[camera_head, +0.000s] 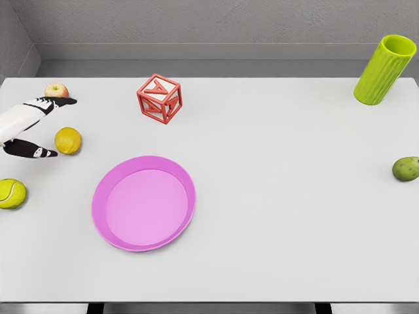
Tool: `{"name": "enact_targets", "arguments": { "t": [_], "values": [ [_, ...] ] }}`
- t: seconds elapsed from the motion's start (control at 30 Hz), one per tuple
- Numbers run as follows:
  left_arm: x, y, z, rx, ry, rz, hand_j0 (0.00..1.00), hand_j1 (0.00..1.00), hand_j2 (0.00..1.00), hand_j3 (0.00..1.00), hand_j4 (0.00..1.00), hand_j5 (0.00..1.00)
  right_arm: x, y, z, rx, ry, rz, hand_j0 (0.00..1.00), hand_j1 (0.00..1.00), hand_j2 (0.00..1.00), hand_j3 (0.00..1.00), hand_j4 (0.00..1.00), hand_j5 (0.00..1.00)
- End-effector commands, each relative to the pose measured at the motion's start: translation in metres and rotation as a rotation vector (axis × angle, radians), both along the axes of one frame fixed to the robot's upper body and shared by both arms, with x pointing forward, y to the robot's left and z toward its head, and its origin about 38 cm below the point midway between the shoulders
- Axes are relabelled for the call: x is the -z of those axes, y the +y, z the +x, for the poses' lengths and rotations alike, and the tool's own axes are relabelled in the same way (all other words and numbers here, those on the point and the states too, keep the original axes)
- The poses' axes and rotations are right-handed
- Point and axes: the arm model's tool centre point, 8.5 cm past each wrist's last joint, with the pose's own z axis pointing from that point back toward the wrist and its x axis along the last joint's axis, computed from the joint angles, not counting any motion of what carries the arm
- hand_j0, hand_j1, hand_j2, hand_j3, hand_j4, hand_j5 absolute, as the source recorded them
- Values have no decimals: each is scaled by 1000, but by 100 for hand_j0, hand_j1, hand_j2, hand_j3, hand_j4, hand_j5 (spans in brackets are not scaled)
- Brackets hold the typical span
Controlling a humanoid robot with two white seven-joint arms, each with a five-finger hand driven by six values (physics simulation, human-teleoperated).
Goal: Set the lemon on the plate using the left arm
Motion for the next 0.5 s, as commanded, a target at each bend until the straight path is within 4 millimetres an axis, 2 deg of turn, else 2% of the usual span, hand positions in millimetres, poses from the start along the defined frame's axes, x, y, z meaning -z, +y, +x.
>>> {"name": "enact_targets", "arguments": {
  "t": [0.0,0.23,0.37,0.43,0.47],
  "values": [
    [0,0,0,-3,0,-8,100,100,100,100,100,100,0,0,-1,9,1,-1,100,100,100,100,100,100],
    [0,1,0,-5,1,-2,100,100,100,100,100,100,0,0,0,-2,1,-1,100,100,100,100,100,100],
    [1,32,0,-90,12,5,100,100,100,100,100,100,0,0,0,-2,2,-1,100,100,100,100,100,100],
    [-5,63,-6,-151,32,55,100,100,100,100,100,100,0,0,0,-2,2,-1,100,100,100,100,100,100],
    [0,61,-7,-137,53,81,100,100,100,100,100,100,0,0,0,-2,1,-1,100,100,100,100,100,100]
  ]
}}
